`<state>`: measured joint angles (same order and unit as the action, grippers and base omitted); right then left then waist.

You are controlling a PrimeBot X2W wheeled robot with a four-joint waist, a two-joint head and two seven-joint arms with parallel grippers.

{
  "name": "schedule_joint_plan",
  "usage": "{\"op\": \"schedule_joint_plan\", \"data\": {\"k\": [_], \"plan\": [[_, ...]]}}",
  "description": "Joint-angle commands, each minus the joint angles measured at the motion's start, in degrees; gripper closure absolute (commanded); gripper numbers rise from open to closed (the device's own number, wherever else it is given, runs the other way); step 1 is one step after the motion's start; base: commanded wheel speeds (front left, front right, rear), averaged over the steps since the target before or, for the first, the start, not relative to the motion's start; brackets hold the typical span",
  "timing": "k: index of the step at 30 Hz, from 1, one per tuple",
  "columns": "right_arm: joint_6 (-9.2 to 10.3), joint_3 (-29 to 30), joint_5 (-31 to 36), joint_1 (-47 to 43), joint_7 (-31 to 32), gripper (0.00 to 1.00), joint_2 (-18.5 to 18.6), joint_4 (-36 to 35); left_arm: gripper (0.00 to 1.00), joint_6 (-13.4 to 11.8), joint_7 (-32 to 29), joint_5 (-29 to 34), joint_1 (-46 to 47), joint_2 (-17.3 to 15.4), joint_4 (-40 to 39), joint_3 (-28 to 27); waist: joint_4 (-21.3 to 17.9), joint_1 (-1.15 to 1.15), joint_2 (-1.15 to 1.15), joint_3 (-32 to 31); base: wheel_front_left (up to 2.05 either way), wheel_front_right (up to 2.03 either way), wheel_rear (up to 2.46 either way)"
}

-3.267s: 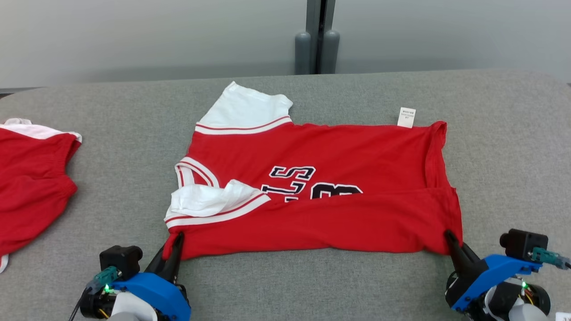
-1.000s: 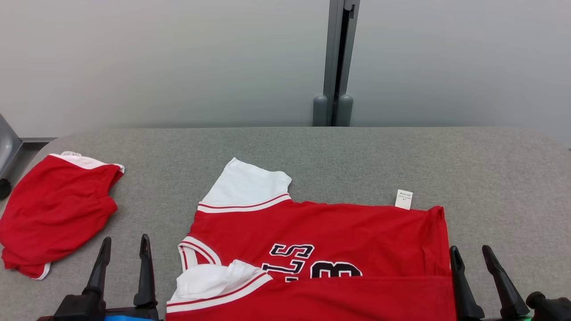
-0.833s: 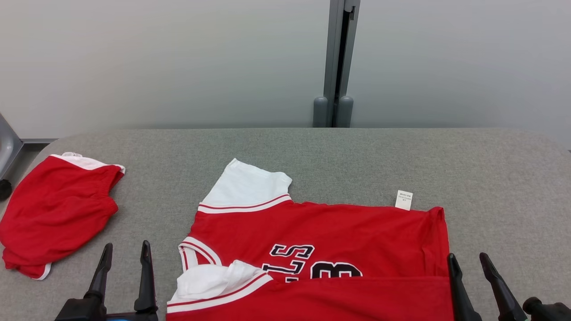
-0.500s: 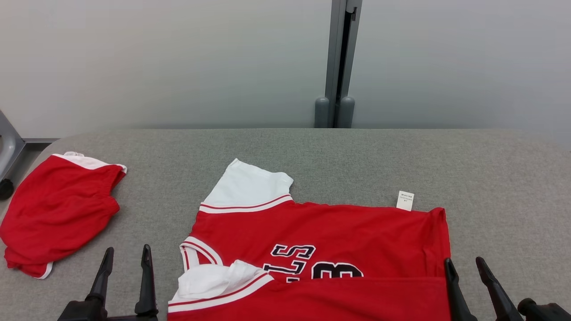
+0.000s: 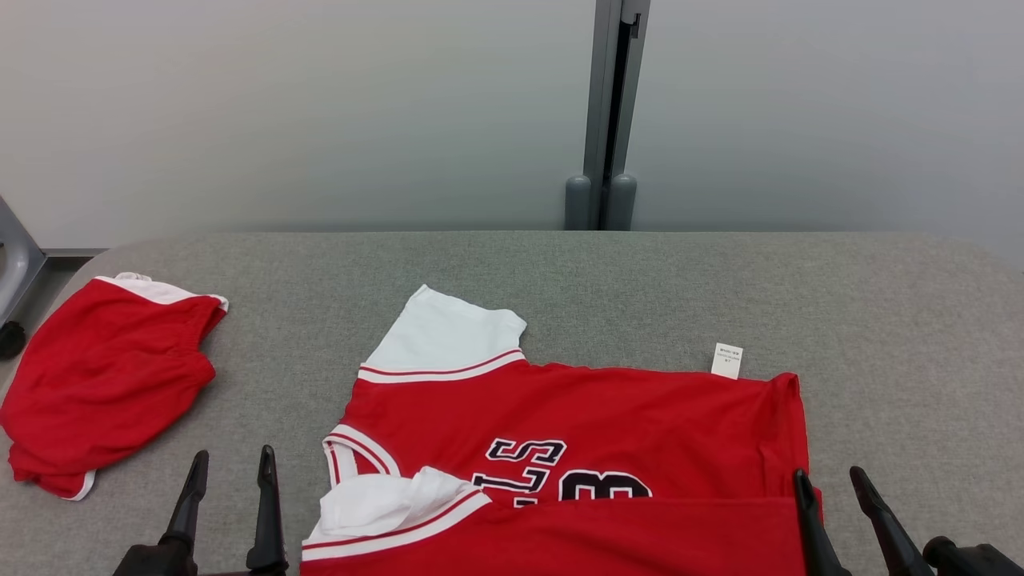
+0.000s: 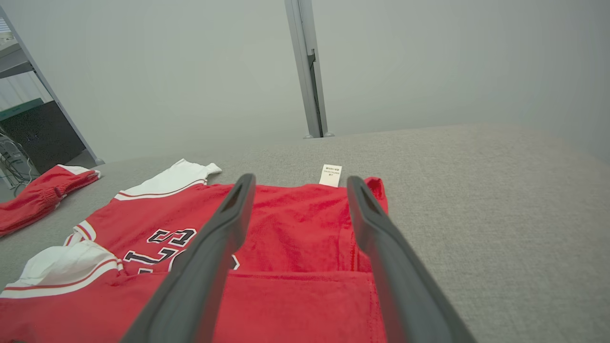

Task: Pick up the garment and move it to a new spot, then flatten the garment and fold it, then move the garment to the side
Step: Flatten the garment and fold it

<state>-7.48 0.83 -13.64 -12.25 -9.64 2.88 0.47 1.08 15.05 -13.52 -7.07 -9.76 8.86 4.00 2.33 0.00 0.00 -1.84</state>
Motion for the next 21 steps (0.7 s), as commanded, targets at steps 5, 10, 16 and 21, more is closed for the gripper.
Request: {"op": "schedule_joint_plan", "data": {"k": [5,10,16,21], "plan": [[-0.03,0.56,1.16,1.82,1.28,0.0,0.03,0.46,0.0,1.16,0.16,0.3,2.36,0.21,1.1,-0.32,-0.06,0.0,0.0,0.17,0.0,0.0,0.0],[-0.03,1.81,3.84,6.53,3.93,0.0,0.04,0.78,0.0,3.13,-0.63,-0.05,8.9,-1.26,3.79,0.9,-0.5,0.0,0.0,1.19,0.0,0.0,0.0],[-0.03,2.99,5.56,15.96,9.88,0.0,2.02,2.66,0.0,5.29,-5.27,-1.16,21.15,-4.14,7.91,3.09,-2.29,0.0,0.0,5.79,0.0,0.0,0.0],[-0.03,2.68,6.25,24.17,14.65,0.0,2.75,5.75,0.0,6.06,-9.62,-3.54,32.14,-6.43,12.47,4.63,-4.69,0.0,0.0,11.65,0.0,0.0,0.0]]}}
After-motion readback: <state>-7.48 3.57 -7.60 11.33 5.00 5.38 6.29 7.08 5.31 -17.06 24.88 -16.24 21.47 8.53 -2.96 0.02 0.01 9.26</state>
